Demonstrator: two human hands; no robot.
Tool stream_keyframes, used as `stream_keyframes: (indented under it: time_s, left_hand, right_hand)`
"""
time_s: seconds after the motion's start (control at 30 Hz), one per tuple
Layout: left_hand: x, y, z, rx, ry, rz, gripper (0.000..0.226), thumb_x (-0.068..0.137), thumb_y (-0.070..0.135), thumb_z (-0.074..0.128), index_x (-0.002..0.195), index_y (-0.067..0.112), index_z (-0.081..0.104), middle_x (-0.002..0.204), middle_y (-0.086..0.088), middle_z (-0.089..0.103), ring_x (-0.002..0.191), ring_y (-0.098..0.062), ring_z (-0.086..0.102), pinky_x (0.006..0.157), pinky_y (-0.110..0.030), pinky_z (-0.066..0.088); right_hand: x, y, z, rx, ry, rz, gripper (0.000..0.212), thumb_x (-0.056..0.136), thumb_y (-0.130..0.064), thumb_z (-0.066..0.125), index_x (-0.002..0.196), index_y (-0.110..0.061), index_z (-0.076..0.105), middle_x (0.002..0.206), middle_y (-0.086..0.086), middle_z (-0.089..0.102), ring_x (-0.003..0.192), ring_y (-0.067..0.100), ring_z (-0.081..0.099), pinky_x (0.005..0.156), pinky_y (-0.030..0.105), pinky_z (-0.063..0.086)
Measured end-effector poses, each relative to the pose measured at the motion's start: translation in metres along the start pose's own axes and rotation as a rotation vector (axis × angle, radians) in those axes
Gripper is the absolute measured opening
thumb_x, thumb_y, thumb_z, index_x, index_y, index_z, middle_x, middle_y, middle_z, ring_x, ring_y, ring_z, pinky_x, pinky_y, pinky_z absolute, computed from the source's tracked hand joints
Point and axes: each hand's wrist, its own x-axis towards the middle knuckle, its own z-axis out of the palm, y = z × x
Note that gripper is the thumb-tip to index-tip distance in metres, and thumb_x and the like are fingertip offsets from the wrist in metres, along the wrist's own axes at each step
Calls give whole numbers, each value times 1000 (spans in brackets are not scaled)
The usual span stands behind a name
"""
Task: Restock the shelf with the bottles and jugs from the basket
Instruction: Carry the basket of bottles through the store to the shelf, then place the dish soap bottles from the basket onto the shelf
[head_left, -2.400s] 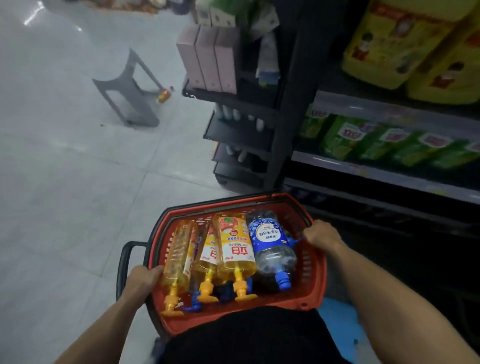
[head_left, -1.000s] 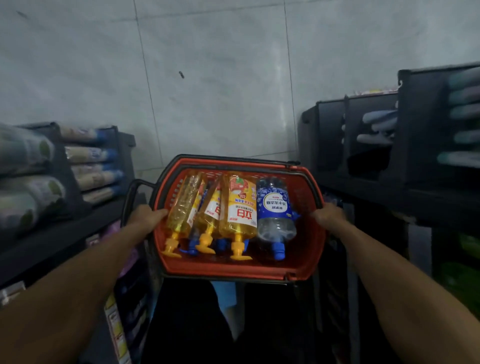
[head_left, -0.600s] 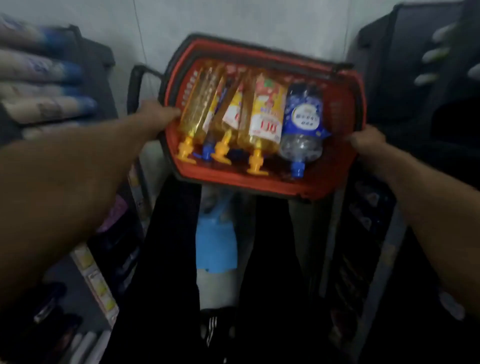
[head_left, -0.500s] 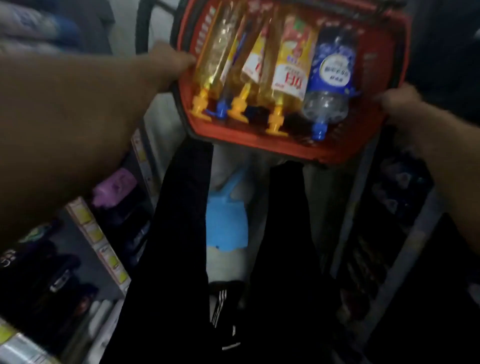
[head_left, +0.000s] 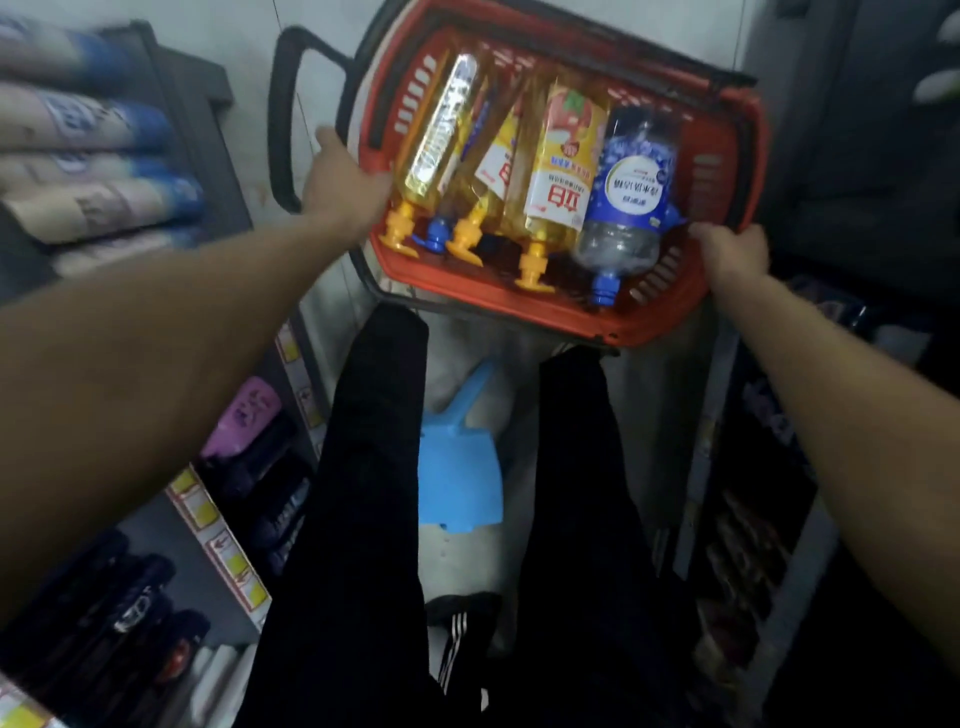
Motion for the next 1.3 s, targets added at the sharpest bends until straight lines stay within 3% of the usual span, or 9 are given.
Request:
stream_keyframes:
  time_s: [0.1,0.2,0.3,0.37,0.47,0.67,0.77,1.03,1.3]
  left_hand:
    - [-6,-18,8,94,65,112,82,82,58,58,144,9,34,130,-14,59,114,-36,62,97,-54,53]
    - [-20,-34,21,131,72,190,96,89,50,63,161,10,14,153,-18,42,136,-37,48,112,-55,43]
    - [-42,-52,29,285,131,468,79,91,40,60,158,15,27,153,-14,40,135,-34,47,113,-52,42]
    - [-68,-80,40,359,43,626,65,92,34,56,153,16,39,153,-12,43,132,-33,50,110,-52,44]
    - [-107,-120,58,410,-78,730,58,96,31,56,151,12,46,151,-16,45,131,-36,51,108,-52,44]
    - [-79,-90,65,391,31,925,55,100,33,55,149,8,50,149,-14,50,139,-31,47,117,-48,34]
    - [-69,-72,75,420,88,1045,56,99,32,57,148,6,52,149,-16,52,141,-31,47,120,-49,31]
    - [0,-19,81,337,233,1111,61,97,38,63,147,5,53,147,-15,54,137,-30,52,114,-46,38]
    - [37,39,116,437,282,1122,67,102,53,48,157,15,40,155,-12,45,142,-27,43,118,-53,31]
  right_hand:
    - [-23,7,6,-104,60,-58,77,80,-35,72,146,-8,43,139,16,59,124,33,59,103,38,48]
    - [-43,19,15,-118,106,-151,88,86,-34,68,158,-8,25,151,20,44,136,34,47,111,37,38]
    - [-53,35,27,-70,147,-255,82,89,-36,66,157,-11,29,156,17,37,142,29,41,113,32,32]
    - [-60,48,33,-111,174,-294,79,91,-35,63,158,-10,27,161,17,29,148,28,32,117,32,27]
    - [-67,58,40,-114,254,-353,78,90,-35,59,158,-11,27,162,18,26,151,30,27,123,36,23]
    - [-75,60,64,-128,396,-573,67,93,-32,56,155,-14,37,159,14,35,148,27,32,123,33,24]
    - [-70,57,75,-152,406,-755,63,93,-27,57,151,-10,42,157,15,38,146,28,36,121,43,29]
    - [-55,5,95,-200,296,-1009,62,99,-41,55,153,-16,39,160,13,32,150,25,27,120,54,27]
    - [-19,-17,79,-625,133,-1065,78,96,-65,47,158,-21,27,163,18,25,150,36,24,122,54,22]
